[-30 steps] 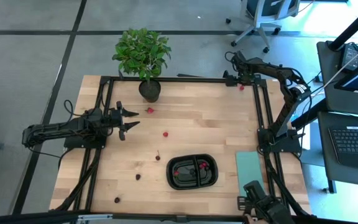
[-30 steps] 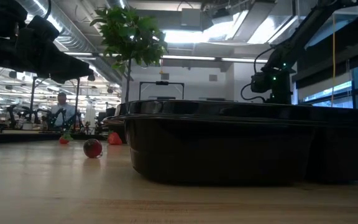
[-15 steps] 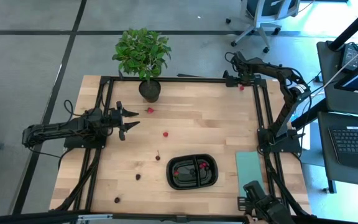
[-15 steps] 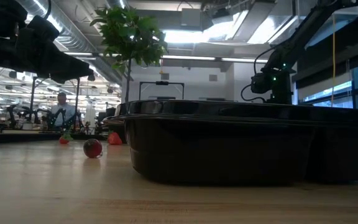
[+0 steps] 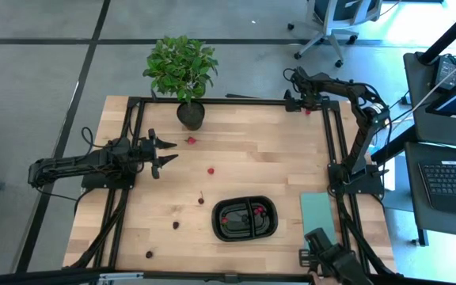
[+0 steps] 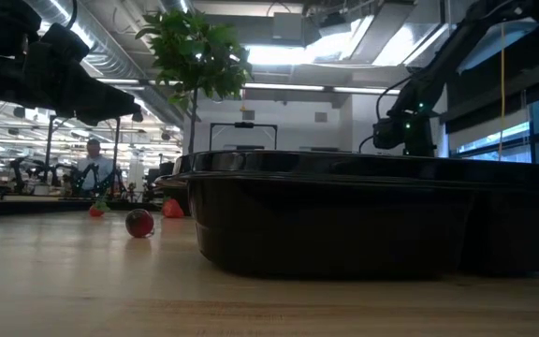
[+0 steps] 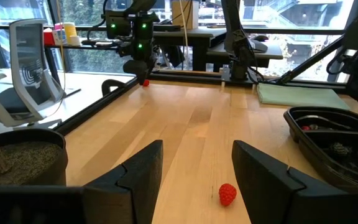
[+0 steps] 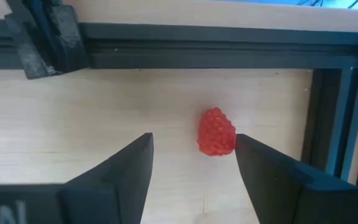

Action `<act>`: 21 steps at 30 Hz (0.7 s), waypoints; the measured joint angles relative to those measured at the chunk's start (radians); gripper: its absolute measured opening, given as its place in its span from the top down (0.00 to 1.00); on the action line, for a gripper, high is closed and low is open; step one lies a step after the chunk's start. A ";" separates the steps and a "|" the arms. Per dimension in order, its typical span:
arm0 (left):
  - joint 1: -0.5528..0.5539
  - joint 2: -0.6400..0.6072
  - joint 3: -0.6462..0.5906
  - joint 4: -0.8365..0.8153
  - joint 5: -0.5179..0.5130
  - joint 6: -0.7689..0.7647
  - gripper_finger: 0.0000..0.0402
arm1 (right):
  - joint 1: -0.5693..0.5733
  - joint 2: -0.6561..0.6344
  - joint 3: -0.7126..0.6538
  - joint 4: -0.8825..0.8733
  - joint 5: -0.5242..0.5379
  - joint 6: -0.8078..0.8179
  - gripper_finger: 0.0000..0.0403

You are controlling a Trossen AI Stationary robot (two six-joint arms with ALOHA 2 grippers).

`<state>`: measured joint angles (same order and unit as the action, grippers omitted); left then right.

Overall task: Pick and placing Produce into tupperware
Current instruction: Put the top raspberry into the left side of the black container

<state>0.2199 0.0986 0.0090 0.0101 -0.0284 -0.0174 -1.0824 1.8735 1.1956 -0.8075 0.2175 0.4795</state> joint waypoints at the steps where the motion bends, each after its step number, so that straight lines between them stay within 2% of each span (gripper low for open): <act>1: 0.000 0.000 0.000 0.000 0.000 0.000 0.54 | 0.000 0.003 0.005 -0.005 0.001 0.011 0.44; 21: 0.000 0.000 0.000 0.000 0.000 -0.003 0.54 | -0.012 0.013 0.003 -0.055 -0.035 0.032 0.66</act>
<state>0.2199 0.0986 0.0090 0.0103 -0.0280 -0.0204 -1.0946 1.8870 1.1988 -0.8623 0.1829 0.5117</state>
